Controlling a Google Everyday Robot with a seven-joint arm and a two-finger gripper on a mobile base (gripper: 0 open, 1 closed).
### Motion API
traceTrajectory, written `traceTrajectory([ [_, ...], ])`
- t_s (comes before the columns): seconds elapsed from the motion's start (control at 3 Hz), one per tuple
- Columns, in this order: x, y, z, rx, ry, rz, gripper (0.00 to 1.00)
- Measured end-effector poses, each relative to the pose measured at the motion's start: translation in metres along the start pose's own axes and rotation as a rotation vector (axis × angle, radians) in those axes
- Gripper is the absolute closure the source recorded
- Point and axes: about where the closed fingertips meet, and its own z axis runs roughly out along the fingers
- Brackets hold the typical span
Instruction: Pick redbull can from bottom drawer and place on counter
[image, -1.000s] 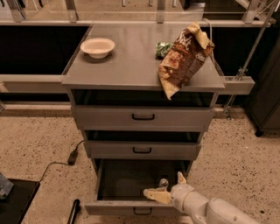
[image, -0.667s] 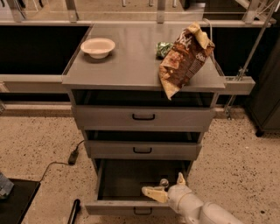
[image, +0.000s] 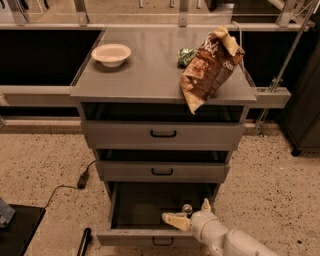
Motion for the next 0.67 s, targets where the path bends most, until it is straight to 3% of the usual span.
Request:
traceTrajectory([
  [0.33, 0.050, 0.010, 0.032, -0.045, 0.088, -0.031, 0.00],
  [0.67, 0.129, 0.020, 0.079, -0.093, 0.242, -0.081, 0.00],
])
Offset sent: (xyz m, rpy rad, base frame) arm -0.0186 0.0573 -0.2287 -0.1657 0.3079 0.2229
